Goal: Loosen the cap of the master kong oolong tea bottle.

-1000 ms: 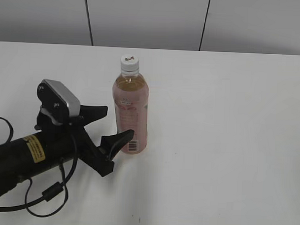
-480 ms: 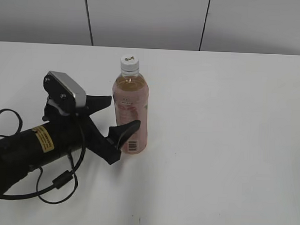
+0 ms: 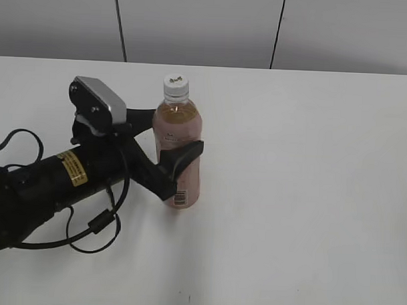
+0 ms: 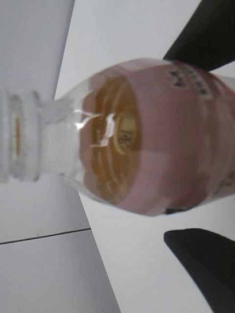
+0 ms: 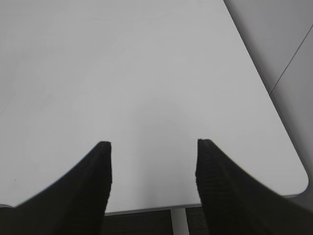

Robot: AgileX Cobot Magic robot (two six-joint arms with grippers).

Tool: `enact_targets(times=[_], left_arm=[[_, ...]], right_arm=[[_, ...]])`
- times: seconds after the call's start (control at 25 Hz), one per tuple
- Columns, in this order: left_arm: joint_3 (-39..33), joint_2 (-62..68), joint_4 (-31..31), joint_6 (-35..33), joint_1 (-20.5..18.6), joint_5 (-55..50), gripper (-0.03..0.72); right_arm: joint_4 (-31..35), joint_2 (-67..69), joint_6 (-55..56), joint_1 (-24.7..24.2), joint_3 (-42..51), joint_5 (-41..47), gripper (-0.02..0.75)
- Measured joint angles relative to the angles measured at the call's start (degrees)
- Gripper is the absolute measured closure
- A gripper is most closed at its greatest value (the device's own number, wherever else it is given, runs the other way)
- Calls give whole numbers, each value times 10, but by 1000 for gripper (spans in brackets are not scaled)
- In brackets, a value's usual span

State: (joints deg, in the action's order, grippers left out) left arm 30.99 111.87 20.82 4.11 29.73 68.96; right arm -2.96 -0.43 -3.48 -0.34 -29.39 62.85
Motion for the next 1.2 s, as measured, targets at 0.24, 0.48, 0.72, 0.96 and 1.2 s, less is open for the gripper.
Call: enact_targets(times=[0.24,0.48,0.72,0.96,1.2], left_arm=[[27,0,3,6,0,0,100],[33,11,5,6,0,2,112],[33,12,12,7,1,2,231],[33,12,24,7,1,2,231],[33,12,47,6,0,3,231]], right_arm=[[0,0,0,0,0,0,318],[0,0,0,0,0,0,318],[0,0,0,0,0,0,318],[0,0,0,0,0,0,318],[0,0,0,0,0,0,318]])
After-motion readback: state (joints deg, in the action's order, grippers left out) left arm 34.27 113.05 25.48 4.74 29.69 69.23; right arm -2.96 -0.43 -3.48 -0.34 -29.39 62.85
